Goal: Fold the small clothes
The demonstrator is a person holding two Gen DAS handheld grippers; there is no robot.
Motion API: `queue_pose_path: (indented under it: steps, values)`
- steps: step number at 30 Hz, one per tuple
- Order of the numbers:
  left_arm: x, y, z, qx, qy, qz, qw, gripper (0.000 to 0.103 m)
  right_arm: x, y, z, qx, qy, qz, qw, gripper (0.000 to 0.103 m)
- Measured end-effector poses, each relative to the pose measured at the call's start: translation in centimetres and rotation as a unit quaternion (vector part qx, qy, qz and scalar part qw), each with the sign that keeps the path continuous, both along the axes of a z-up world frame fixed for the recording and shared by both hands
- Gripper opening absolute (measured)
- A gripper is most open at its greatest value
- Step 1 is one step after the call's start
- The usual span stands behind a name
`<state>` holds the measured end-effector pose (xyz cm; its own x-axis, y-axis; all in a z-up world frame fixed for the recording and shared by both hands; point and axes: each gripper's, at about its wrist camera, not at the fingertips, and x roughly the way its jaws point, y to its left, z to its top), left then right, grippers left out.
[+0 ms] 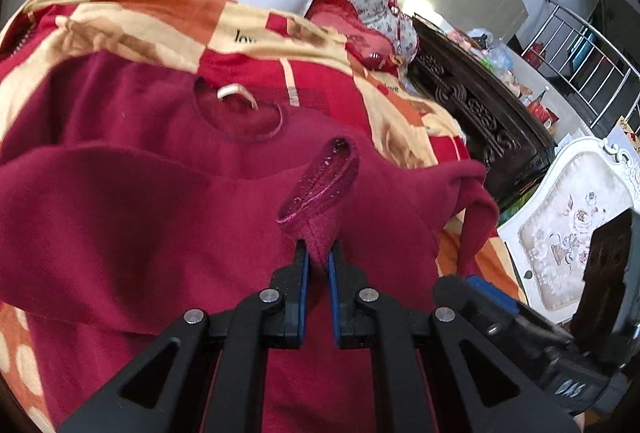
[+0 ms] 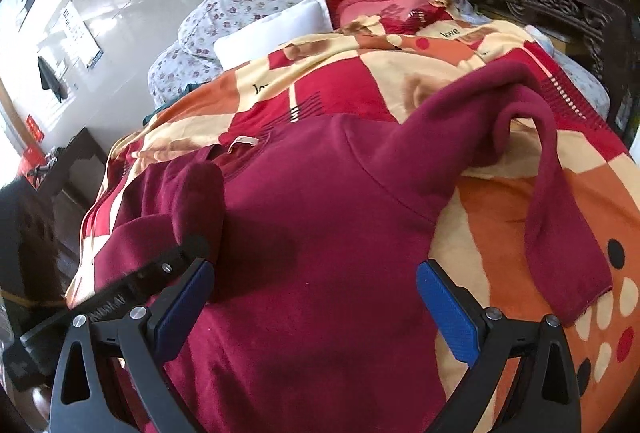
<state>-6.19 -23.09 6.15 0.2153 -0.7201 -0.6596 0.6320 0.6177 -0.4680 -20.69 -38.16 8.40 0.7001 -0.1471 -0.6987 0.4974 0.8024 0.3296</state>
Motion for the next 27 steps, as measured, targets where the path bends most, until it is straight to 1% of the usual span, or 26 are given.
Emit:
queue_pose_path:
  steps: [5,6,7,8,9,10,11,12,14,15,17,19,22,24,25,26,27]
  values:
    - [-0.2,-0.1,-1.6,0.013,0.015,-0.011,0.9997,0.009,-0.1,-0.3,0.2,0.002,0.0,-0.008,1.0,0.103]
    - [-0.3,0.1,-1.6,0.015,0.016,-0.01,0.9997,0.013,0.0,-0.4,0.2,0.003,0.0,-0.009,1.0,0.103]
    - [-0.4,0.7,-1.3,0.017,0.015,-0.009,0.9997,0.021,0.0,-0.5,0.2,0.004,0.001,-0.01,1.0,0.103]
    - [-0.6,1.3,-0.9,0.016,0.011,-0.01,0.9998,0.027,0.1,-0.5,0.2,0.006,0.002,-0.01,1.0,0.103]
    - [-0.8,2.0,-0.4,0.016,0.001,-0.01,0.9998,0.039,0.2,-0.4,0.2,0.008,0.003,-0.009,1.0,0.103]
    - [-1.0,2.6,0.1,0.02,-0.013,-0.006,0.9997,0.053,0.4,-0.4,0.1,0.01,0.004,-0.006,1.0,0.103]
    - [-1.5,3.8,1.0,0.029,-0.041,0.004,0.9987,0.058,0.7,-0.2,0.1,0.011,0.006,0.0,1.0,0.103]
    - [-1.7,4.4,1.4,0.033,-0.055,0.009,0.9979,0.065,1.1,0.0,0.1,0.011,0.008,0.003,1.0,0.103]
    - [-2.2,6.8,2.3,0.039,-0.092,0.018,0.9948,0.067,1.9,0.4,0.0,0.01,0.012,0.012,1.0,0.103]
    - [-2.2,7.5,2.6,0.043,-0.103,0.023,0.9935,0.067,2.2,0.6,-0.1,0.008,0.015,0.015,1.0,0.103]
    - [-1.9,10.0,2.9,0.064,-0.137,0.054,0.987,0.068,3.1,0.9,-0.7,0.002,0.034,0.025,0.999,0.103]
    - [-1.0,12.1,2.8,0.076,-0.156,0.085,0.981,0.068,3.6,0.9,-1.1,-0.002,0.043,0.026,0.999,0.103]
    - [1.1,14.8,2.1,0.092,-0.16,0.133,0.9737,0.068,4.4,0.5,-1.9,-0.015,0.054,0.013,0.998,0.103]
    - [2.6,16.2,1.3,0.105,-0.15,0.165,0.9692,0.068,5.3,0.0,-3.0,-0.018,0.072,0.009,0.997,0.103]
    - [3.0,16.7,1.1,0.104,-0.146,0.174,0.9683,0.068,5.9,-0.2,-3.5,-0.018,0.078,0.009,0.997,0.102]
    - [3.7,17.4,0.8,0.098,-0.139,0.186,0.9677,0.068,6.4,-0.3,-4.1,-0.023,0.079,0.014,0.996,0.096]
    - [4.0,17.7,0.6,0.094,-0.133,0.194,0.9672,0.068,6.9,0.0,-4.3,-0.044,0.077,0.02,0.996,0.089]
